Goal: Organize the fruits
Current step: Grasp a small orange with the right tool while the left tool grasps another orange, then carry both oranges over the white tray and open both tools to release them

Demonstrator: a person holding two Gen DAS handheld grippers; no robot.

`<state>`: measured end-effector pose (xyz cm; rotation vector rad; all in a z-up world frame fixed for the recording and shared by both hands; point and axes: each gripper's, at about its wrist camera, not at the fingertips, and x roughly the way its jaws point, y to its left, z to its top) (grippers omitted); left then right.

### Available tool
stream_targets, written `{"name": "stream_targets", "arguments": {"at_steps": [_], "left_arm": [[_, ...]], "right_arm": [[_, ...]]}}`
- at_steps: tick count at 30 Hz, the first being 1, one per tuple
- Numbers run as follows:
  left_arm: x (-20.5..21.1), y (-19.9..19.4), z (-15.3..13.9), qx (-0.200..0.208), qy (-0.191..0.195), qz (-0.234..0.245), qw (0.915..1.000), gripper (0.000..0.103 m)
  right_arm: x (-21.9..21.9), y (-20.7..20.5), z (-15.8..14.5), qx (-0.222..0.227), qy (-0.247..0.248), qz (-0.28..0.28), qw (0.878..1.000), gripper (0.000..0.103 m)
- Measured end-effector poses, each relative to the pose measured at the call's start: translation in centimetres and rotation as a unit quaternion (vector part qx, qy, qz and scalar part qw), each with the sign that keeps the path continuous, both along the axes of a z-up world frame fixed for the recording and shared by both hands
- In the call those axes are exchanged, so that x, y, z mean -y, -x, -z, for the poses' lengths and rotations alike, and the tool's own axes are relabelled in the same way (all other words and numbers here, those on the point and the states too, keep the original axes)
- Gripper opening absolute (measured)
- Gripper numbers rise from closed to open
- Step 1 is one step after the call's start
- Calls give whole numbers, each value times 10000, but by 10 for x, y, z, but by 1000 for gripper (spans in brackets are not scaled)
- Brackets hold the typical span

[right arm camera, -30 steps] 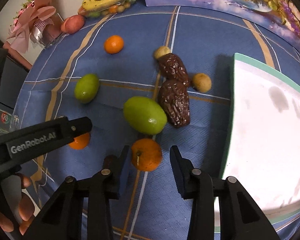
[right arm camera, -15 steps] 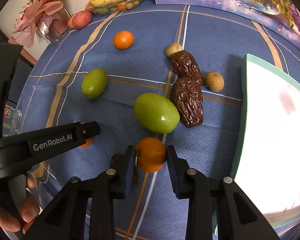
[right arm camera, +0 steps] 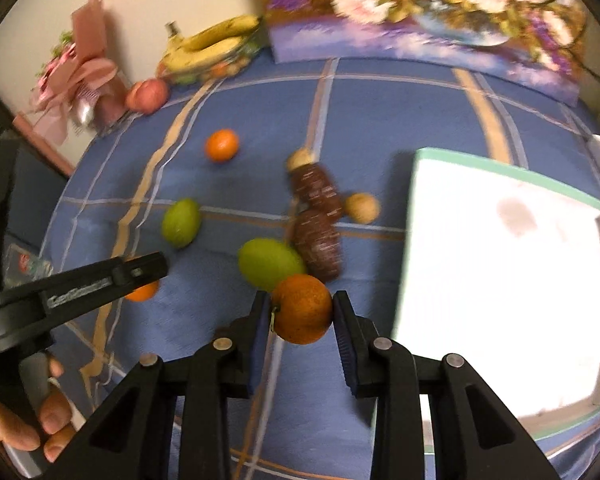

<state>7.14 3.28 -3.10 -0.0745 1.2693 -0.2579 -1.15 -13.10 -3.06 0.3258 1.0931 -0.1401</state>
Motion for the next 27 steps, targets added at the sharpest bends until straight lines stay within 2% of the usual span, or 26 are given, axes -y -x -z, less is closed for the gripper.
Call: {"name": "stream_targets", "arguments": {"at_steps": [7, 14, 27], "left_arm": [[39, 12, -14, 278, -6, 514, 9983, 37], [93, 29, -19, 415, -32, 1152, 9925, 37], [179, 47, -9, 563, -179, 2101, 9759, 37]], "right_arm": [[52, 17, -5, -5, 55, 878, 9961, 33], [110, 41, -5, -82, 22, 1742, 9847, 33], [160, 58, -4, -109, 191, 2258, 9739, 33]]}}
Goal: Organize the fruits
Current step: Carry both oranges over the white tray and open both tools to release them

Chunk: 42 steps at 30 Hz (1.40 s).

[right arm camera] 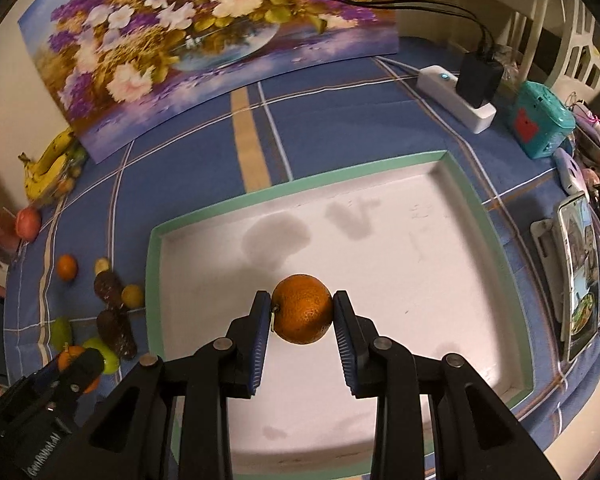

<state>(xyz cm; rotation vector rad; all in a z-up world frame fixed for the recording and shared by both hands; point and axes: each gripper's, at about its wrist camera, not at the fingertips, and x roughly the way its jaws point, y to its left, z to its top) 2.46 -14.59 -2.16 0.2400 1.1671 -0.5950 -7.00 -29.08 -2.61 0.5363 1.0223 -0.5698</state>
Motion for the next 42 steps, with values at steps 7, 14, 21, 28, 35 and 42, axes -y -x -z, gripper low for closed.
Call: {"name": "stream_targets", "arguments": {"at_steps": [7, 14, 21, 28, 35, 42], "left_arm": [[35, -3, 11, 145, -74, 313, 9994, 37], [59, -10, 27, 152, -199, 467, 9986, 37], [73, -18, 32, 185, -230, 511, 9983, 37], [80, -18, 36, 208, -257, 577, 9978, 37], [84, -20, 44, 175, -361, 592, 9974, 37], [82, -20, 57, 98, -509, 581, 9970, 38]], "right_arm": [[20, -5, 1, -14, 3, 88, 10000, 33], [36, -10, 8, -79, 5, 200, 9998, 33], [47, -11, 11, -93, -13, 307, 9995, 33], [52, -12, 14, -100, -35, 356, 9993, 33], [59, -11, 21, -187, -54, 390, 9991, 33], [61, -12, 37, -456, -49, 394, 9982, 33]]}}
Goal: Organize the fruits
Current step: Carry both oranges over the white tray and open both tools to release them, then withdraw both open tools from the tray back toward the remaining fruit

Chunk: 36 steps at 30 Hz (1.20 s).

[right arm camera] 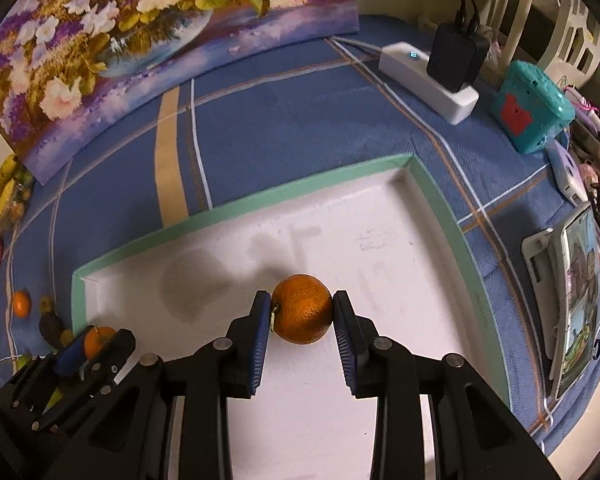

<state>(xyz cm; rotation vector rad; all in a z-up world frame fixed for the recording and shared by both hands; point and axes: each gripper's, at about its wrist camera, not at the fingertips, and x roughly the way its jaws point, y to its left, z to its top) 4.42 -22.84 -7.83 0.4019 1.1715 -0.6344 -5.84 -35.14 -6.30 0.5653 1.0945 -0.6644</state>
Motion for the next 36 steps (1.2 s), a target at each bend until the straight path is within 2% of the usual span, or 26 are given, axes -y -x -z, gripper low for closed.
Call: {"name": "stream_targets", "arguments": {"at_steps": [14, 15, 16, 17, 21, 27, 30, 32, 34, 35, 36], "left_arm": [[1, 2, -3, 4, -22, 17, 10000, 40], [0, 3, -6, 16, -7, 31, 10000, 47], [0, 4, -8, 34, 8, 38, 10000, 58], [0, 5, -10, 50, 32, 53, 10000, 63], [-1, 6, -20, 89, 77, 78, 9999, 64], [-8, 4, -44, 209, 251, -29, 9995, 65], [-14, 1, -55, 293, 272, -123, 9991, 74], [-20, -1, -62, 362, 245, -210, 9988, 75], [-27, -3, -67, 420, 203, -328, 9984, 82], [-31, -4, -68, 445, 187, -395, 9981, 85], [-35, -5, -70, 470, 169, -470, 9976, 90]], "right_arm": [[1, -1, 6, -55, 13, -67, 10000, 34], [1, -1, 6, -63, 14, -75, 10000, 34], [1, 0, 5, -70, 7, -81, 9999, 34], [1, 0, 5, -72, -8, -93, 9999, 34], [1, -1, 0, -74, 13, -122, 9999, 36], [1, 5, -26, 174, 149, -151, 9996, 36], [-1, 10, -42, 337, 246, -154, 9990, 36], [-2, 13, -53, 428, 332, -163, 9984, 36], [-3, 15, -63, 533, 388, -156, 9977, 36], [-3, 17, -67, 572, 412, -149, 9974, 37], [-4, 18, -71, 596, 444, -142, 9971, 45]]}}
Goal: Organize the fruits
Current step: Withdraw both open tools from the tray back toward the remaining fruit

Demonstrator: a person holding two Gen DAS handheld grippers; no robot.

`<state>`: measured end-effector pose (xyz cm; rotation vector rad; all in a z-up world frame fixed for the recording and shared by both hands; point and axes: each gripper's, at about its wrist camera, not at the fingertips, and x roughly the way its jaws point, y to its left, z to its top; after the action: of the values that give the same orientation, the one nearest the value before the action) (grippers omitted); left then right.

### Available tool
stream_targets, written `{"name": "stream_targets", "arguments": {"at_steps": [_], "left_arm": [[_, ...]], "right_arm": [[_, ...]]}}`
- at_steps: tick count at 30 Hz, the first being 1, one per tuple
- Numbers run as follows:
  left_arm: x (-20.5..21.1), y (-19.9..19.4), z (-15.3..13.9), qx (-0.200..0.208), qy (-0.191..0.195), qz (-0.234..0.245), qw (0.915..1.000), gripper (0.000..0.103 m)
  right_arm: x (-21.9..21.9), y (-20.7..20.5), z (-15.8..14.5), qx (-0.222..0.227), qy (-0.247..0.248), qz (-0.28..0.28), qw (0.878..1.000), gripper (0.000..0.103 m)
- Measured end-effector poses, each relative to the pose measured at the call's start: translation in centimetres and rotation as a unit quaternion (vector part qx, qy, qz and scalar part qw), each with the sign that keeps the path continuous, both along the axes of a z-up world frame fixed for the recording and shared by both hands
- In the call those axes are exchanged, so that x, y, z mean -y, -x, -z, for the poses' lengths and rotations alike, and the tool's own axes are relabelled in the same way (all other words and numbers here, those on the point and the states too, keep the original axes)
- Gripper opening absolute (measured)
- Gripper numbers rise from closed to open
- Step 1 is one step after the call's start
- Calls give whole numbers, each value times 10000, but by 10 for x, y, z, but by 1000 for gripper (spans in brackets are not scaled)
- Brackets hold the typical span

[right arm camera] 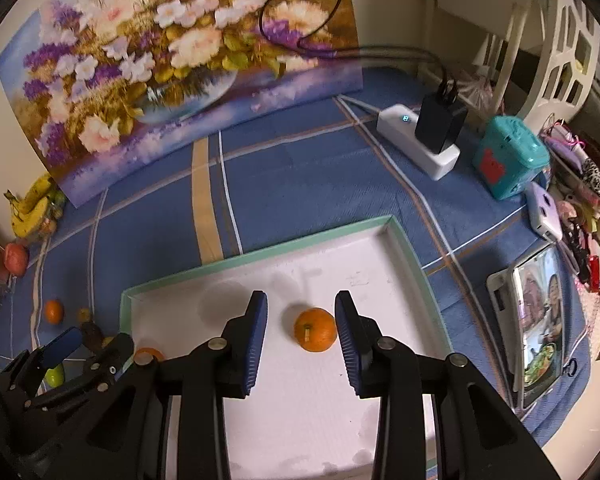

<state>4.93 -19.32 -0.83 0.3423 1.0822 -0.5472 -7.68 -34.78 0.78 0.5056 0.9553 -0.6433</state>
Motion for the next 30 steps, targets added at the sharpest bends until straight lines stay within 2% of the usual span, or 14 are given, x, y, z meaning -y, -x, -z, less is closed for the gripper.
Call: {"name": "stream_targets", "arguments": {"at_steps": [1, 2, 3, 7, 12, 19, 30], "left_arm": [[-4, -1, -1, 22, -20, -73, 10000, 94], [-9, -3, -2, 43, -39, -156, 9999, 96], [-14, -3, -3, 56, -37, -235, 9997, 99], [-35, -11, -3, -38, 69, -580, 9983, 103], [-66, -18, -5, 19, 218, -967, 9951, 103], [-106, -22, -20, 249, 448, -1345, 9896, 103], [-174, -25, -28, 329, 770, -2065, 9749, 103]], "right_arm": [[0, 1, -2, 4, 40, 3, 10000, 51], [-2, 2, -5, 3, 94, 7, 10000, 64], [-2, 3, -7, 6, 149, 15, 9999, 70], [-3, 4, -5, -96, 170, -35, 9998, 71], [-9, 6, 2, -172, 146, -137, 9997, 91], [-28, 7, 0, 102, 200, -324, 9992, 91], [-66, 3, -9, 992, 166, -740, 9922, 91]]}}
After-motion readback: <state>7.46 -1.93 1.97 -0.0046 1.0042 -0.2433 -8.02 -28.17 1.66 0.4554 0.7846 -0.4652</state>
